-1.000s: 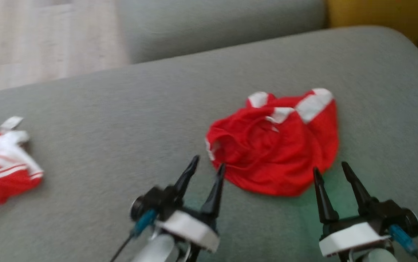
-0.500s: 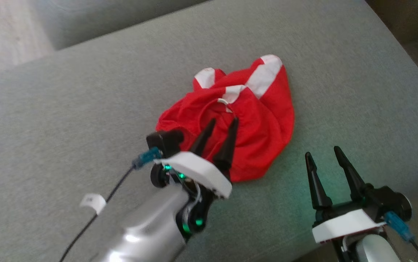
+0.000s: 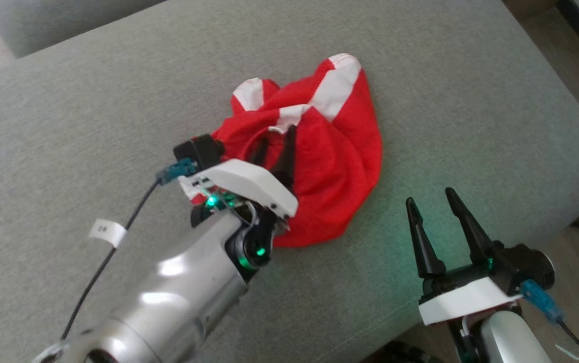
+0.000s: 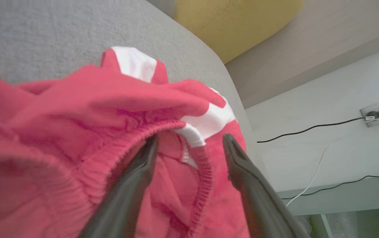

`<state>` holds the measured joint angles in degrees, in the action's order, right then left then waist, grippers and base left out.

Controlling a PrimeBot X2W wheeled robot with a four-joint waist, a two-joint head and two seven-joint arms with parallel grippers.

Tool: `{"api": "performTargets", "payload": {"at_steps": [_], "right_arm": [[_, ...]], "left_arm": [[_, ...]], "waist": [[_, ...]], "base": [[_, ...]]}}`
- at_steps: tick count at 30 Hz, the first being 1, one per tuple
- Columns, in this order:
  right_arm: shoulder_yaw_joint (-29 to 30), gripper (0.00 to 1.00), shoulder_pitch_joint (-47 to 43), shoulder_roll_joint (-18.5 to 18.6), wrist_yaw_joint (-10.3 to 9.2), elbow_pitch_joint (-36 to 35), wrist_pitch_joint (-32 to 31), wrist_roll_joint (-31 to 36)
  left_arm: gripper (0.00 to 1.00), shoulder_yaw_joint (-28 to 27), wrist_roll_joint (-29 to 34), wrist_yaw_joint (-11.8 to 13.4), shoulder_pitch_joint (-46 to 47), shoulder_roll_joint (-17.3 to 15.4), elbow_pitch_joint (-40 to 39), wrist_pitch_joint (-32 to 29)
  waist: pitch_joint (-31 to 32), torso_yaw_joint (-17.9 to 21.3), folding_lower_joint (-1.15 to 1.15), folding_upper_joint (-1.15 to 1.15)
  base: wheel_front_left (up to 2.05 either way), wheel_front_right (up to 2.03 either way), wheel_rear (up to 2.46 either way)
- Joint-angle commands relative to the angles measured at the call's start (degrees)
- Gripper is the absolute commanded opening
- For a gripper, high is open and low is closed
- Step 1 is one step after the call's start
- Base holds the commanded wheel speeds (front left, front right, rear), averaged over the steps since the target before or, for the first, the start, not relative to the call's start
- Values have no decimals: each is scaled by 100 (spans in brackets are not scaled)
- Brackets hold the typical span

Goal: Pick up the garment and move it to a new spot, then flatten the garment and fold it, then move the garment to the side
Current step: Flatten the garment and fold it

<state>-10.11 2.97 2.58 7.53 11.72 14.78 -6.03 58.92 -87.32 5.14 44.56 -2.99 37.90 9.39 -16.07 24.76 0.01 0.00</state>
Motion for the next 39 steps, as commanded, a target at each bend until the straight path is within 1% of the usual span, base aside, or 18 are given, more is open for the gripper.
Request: {"api": "performTargets", "payload": {"at_steps": [1, 6, 7, 8, 9, 10, 13, 16, 19, 22, 23, 25, 27, 29, 31, 35, 38, 39], "right_arm": [[-135, 100, 148, 30, -4, -151, 22, -25], [-149, 100, 132, 30, -4, -126, 22, -41], [-153, 100, 128, 30, -4, -123, 22, -43], [-155, 100, 123, 30, -4, -122, 22, -44], [-152, 100, 117, 30, -4, -122, 22, -46], [-145, 100, 113, 30, -4, -121, 22, -48], [-96, 100, 81, 30, -4, -118, 22, -50], [-69, 100, 42, 30, -4, -99, 22, -32], [-45, 100, -10, 30, -4, -87, 22, 4], [22, 100, -95, 30, -4, -83, 22, 64], [89, 100, -167, 30, -4, -98, 22, 109], [154, 100, -235, 30, -4, -123, 22, 149], [223, 100, -302, 30, -4, -152, 22, 172], [280, 100, -368, 30, -4, -185, 22, 187], [359, 100, -424, 30, -4, -217, 22, 182], [447, 100, -496, 30, -4, -253, 22, 141], [453, 100, -463, 30, -4, -235, 22, 16], [455, 100, -438, 30, -4, -213, 22, -84]], "left_arm": [[100, -105, -46, 24, 298, 12, -74, 103], [100, 42, -317, -10, 507, 12, 290, 282], [77, 79, -356, -27, 536, 12, 352, 307], [39, 133, -373, -49, 569, 12, 407, 329], [7, 187, -391, -84, 594, 12, 446, 349], [0, 237, -415, -147, 616, 12, 456, 367], [0, 451, -320, -356, 749, 12, 421, 441], [0, 622, -178, -577, 956, 12, 218, 503], [0, 718, -120, -776, 1224, 12, -152, 526], [0, 720, -134, -920, 1530, 12, -603, 535], [0, 673, -146, -984, 1724, 12, -885, 525], [0, 607, -192, -1038, 1843, -66, -1201, 427], [0, 556, -250, -1066, 1843, -328, -1624, 313], [0, 491, -283, -991, 1690, -740, -2094, 309], [0, 499, -335, -819, 1399, -1209, -2621, 284], [0, 788, -237, -359, 667, -2235, -3554, 226], [0, 1022, -6, -38, 185, -2901, -3846, 269], [0, 1074, 64, 55, 44, -3067, -3864, 289]], "waist": [[-30, 62, -1, 0], [-38, 172, -1, 0], [-37, 186, -1, 0], [-35, 197, -1, 0], [-32, 203, -1, 0], [-28, 202, -1, 0], [23, 143, -1, 0], [142, 17, -1, 0], [337, -148, -1, 0], [582, -359, -1, 0], [744, -522, -1, 0], [884, -681, -1, 0], [1008, -838, -1, 0], [1095, -977, -1, 0], [1130, -1133, -1, 0], [1085, -1474, -1, 0], [971, -1698, -1, 0], [923, -1772, -1, 0]], "base": [[0, 0, 0], [0, 0, 0], [0, 0, 0], [0, 0, 0], [0, 0, 0], [0, 0, 0], [0, 0, 0], [0, 0, 0], [0, 0, 0], [0, 0, 0], [0, 0, 0], [0, 0, 0], [0, 0, 0], [0, 0, 0], [0, 0, 0], [0, 0, 0], [0, 0, 0], [0, 0, 0]]}}
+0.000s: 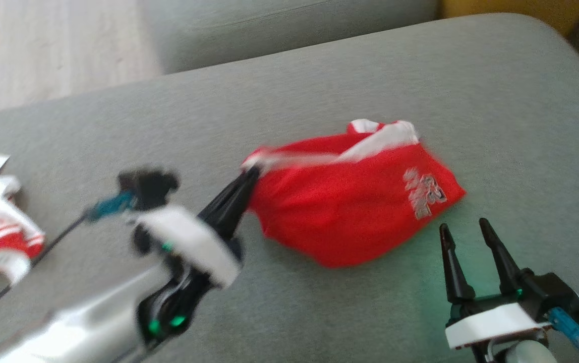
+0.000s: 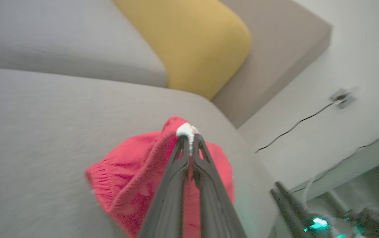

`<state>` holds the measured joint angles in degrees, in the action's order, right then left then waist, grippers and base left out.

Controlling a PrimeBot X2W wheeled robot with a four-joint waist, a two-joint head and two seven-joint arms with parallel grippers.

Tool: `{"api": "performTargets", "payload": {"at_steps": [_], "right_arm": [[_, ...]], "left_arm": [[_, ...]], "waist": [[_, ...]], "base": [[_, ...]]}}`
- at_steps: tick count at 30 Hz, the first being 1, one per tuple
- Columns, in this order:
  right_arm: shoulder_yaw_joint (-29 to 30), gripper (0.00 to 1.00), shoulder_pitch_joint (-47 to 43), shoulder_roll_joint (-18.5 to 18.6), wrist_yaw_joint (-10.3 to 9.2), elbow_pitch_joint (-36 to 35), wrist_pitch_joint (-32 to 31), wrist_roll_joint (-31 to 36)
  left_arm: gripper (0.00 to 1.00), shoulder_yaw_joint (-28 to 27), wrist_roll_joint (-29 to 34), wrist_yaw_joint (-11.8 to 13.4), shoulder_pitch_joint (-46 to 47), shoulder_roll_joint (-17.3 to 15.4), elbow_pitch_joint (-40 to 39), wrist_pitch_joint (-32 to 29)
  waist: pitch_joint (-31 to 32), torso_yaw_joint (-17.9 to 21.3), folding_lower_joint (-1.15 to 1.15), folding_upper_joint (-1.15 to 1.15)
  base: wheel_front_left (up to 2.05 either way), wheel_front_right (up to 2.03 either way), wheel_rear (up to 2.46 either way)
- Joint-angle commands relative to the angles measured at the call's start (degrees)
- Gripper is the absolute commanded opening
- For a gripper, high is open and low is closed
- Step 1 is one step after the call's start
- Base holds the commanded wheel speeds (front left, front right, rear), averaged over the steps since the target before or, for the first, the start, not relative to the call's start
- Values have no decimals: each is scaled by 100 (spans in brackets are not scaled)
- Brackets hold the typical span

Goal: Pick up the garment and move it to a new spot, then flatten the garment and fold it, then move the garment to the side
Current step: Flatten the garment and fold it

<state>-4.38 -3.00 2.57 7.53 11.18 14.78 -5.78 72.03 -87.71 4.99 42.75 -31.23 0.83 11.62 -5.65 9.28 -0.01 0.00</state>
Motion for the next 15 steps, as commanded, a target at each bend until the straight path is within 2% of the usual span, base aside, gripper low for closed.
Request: {"api": "performTargets", "payload": {"at_steps": [1, 2, 7, 11, 13, 15], "right_arm": [[-149, 100, 194, 31, -4, -122, 22, -210], [-149, 100, 194, 31, -4, -122, 22, -210], [-291, 100, 587, 31, -4, 138, 22, -505], [-405, 100, 1158, 288, -4, 473, 22, -669], [-613, 100, 1484, 465, -4, 717, 22, -988], [-1014, 100, 1811, 667, -4, 1020, 22, -1583]], "left_arm": [[0, -208, 152, 142, 100, -376, -154, 91], [0, -208, 152, 142, 100, -376, -154, 91], [0, -111, 614, 380, -132, -820, 84, 183], [0, -189, 863, 436, -65, -888, 360, 247], [0, -262, 972, 454, 4, -885, 532, 271], [0, -284, 1150, 484, 118, -875, 741, 285]], "waist": [[-163, -294, 1, 0], [-163, -294, 1, 0], [-401, -632, 1, 0], [-625, -857, 1, 0], [-739, -952, 1, 0], [-868, -1048, 1, 0]], "base": [[0, 0, 0], [0, 0, 0], [0, 0, 0], [0, 0, 0], [0, 0, 0], [0, 0, 0]]}}
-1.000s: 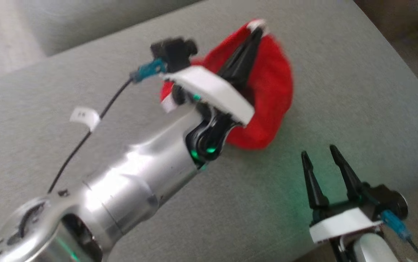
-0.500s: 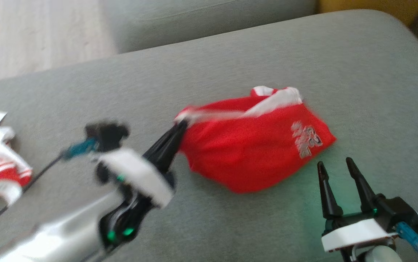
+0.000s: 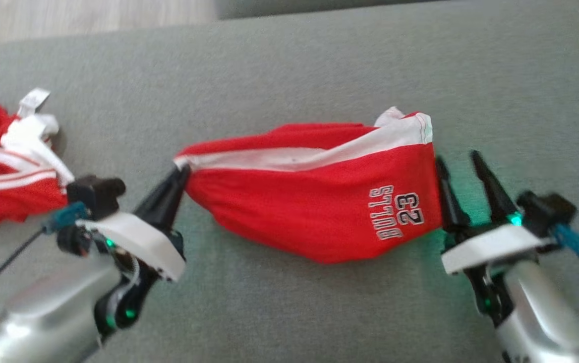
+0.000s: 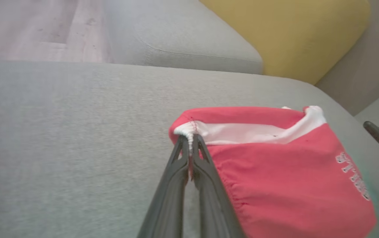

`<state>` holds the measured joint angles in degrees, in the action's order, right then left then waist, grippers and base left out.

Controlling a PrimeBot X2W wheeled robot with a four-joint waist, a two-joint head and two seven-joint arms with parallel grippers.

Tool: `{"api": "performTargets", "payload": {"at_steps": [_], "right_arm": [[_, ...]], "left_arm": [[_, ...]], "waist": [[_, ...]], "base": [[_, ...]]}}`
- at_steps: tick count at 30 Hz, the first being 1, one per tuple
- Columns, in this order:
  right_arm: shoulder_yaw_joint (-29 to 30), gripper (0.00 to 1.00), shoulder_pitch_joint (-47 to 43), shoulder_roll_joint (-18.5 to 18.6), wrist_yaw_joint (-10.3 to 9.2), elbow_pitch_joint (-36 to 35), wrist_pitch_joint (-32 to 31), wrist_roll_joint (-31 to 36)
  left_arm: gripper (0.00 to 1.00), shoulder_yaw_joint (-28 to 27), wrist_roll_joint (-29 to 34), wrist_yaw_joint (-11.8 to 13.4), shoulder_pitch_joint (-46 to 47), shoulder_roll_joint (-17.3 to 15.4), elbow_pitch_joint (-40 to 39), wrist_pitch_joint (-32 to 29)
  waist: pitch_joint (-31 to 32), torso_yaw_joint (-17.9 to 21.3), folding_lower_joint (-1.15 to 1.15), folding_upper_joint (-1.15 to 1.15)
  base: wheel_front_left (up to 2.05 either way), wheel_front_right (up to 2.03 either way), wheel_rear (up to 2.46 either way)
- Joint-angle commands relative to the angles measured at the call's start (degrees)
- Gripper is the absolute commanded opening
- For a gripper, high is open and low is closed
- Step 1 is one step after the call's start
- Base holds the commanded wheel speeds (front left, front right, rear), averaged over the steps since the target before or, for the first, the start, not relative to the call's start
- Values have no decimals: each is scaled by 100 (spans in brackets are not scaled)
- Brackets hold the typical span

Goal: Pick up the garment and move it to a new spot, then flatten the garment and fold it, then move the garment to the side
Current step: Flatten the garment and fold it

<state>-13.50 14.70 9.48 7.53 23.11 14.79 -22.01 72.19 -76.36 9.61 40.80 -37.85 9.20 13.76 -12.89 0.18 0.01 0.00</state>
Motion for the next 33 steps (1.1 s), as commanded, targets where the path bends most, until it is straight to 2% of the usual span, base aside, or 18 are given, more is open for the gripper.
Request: {"api": "performTargets", "payload": {"at_steps": [1, 4, 8, 14, 15, 16, 17, 18, 19, 22, 27, 32, 33], "right_arm": [[-346, 100, 212, 124, -4, -18, 12, -299], [-1084, 100, 744, 644, -4, 266, -194, -1273], [-1928, 100, 1294, 1252, -4, 307, -481, -2385], [-2937, 100, 1748, 1796, -4, 182, -706, -3463], [-3063, 95, 1798, 1855, -4, 154, -676, -3582], [-3168, 84, 1846, 1909, -4, 147, -617, -3674], [-3270, 67, 1890, 1959, -4, 150, -545, -3741], [-3378, 46, 1935, 2008, -4, 156, -469, -3775], [-3470, 40, 1975, 2044, -4, 170, -391, -3807], [-3688, 0, 2084, 2137, -4, 211, -201, -3886], [-3821, 0, 2304, 2292, -4, 173, -22, -3940], [-3336, 0, 2670, 2486, -4, 55, 15, -3719], [-3091, 0, 2787, 2543, -4, -6, 17, -3603]], "left_arm": [[0, -291, 117, 39, 383, -204, 11, 74], [0, -308, 275, 16, 571, -135, 276, 79], [0, -337, 363, -105, 782, -8, 517, 75], [0, -355, 443, -226, 948, 185, 775, 78], [0, -360, 451, -238, 956, 211, 801, 80], [0, -368, 456, -254, 960, 232, 825, 82], [0, -377, 460, -266, 960, 249, 849, 85], [0, -384, 467, -276, 956, 264, 872, 87], [0, -388, 473, -285, 947, 274, 893, 89], [0, -410, 493, -313, 922, 290, 940, 96], [0, -527, 596, -341, 961, 256, 892, 108], [0, -745, 856, -338, 1272, 195, 678, 117], [0, -831, 957, -334, 1424, 191, 608, 119]], "waist": [[-208, -186, -1, 0], [-390, -303, -1, 0], [-563, -432, -1, 0], [-672, -556, -1, 0], [-678, -567, -1, 0], [-682, -575, -1, 0], [-681, -580, -1, 0], [-676, -582, -1, 0], [-668, -581, -1, 0], [-627, -569, -1, 0], [-567, -476, -1, 0], [-644, -323, -1, 0], [-689, -269, -1, 0]], "base": [[0, 0, 0], [0, 0, 0], [0, 0, 0], [0, 0, 0], [0, 0, 0], [0, 0, 0], [0, 0, 0], [0, 0, 0], [0, 0, 0], [0, 0, 0], [0, 0, 0], [0, 0, 0], [0, 0, 0]]}}
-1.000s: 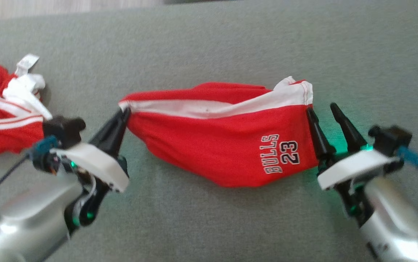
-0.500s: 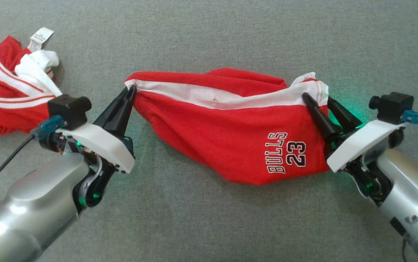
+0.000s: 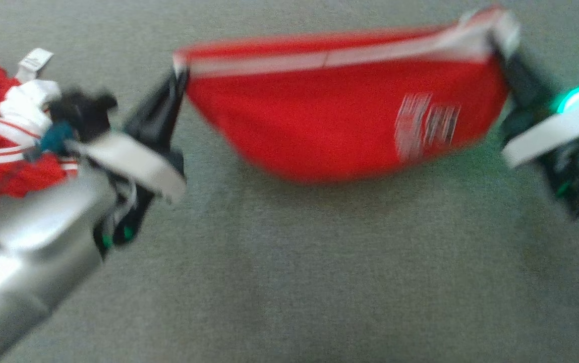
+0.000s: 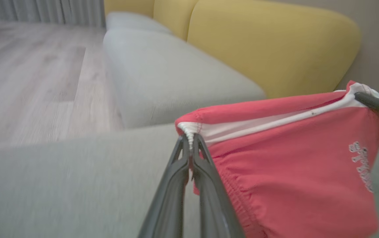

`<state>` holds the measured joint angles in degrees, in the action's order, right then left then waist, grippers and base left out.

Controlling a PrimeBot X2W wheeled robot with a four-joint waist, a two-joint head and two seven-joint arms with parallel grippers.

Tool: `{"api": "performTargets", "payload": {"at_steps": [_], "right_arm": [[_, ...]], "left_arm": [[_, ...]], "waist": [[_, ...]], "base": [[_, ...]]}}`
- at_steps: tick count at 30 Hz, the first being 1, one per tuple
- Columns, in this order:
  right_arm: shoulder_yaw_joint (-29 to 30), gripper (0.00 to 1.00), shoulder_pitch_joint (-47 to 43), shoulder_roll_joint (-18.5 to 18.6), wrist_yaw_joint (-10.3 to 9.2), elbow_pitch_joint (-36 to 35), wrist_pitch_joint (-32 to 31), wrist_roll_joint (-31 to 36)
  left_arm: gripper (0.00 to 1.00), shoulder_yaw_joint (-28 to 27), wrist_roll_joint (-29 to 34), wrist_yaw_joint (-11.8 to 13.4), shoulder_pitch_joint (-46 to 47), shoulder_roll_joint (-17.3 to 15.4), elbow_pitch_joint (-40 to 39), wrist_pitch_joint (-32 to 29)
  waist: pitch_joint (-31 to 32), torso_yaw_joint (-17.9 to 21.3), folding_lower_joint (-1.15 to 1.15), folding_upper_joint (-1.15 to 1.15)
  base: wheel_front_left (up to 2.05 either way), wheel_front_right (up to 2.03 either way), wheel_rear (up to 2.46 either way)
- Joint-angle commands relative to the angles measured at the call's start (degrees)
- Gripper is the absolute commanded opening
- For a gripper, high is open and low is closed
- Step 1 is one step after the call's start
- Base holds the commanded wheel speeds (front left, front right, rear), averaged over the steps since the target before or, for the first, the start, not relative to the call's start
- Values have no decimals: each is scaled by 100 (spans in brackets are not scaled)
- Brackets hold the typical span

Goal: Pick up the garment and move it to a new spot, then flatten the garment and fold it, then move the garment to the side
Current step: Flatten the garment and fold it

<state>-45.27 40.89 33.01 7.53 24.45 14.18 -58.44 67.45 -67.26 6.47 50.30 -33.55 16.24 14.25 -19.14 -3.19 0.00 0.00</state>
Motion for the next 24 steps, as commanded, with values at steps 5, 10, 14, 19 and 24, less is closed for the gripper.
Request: {"api": "performTargets", "payload": {"at_steps": [5, 10, 14, 19, 24], "right_arm": [[1345, 0, 820, 468, -4, -427, 80, 799], [2138, 0, 1387, 516, -4, -639, 81, 1494], [1849, 0, 1279, 485, -4, -552, -34, 1567], [1283, 0, 458, 362, -4, -434, -355, 1412], [1178, 100, -422, 76, -4, -153, -236, 1199]], "left_arm": [[0, -924, 758, 3, 1556, 9, -293, 72], [0, -1504, 1602, -124, 2465, 577, -202, 73], [0, -1517, 1660, -329, 2269, 857, 64, 73], [0, -1273, 1478, -449, 1190, 871, 296, 74], [0, -1443, 1538, -424, -38, 935, 198, 74]], "waist": [[-317, 373, 0, 0], [-501, 736, 0, 0], [-502, 981, 0, 0], [-555, 1114, 0, 0], [-584, 1108, 0, 0]], "base": [[0, 0, 0], [0, 0, 0], [0, 0, 0], [0, 0, 0], [0, 0, 0]]}}
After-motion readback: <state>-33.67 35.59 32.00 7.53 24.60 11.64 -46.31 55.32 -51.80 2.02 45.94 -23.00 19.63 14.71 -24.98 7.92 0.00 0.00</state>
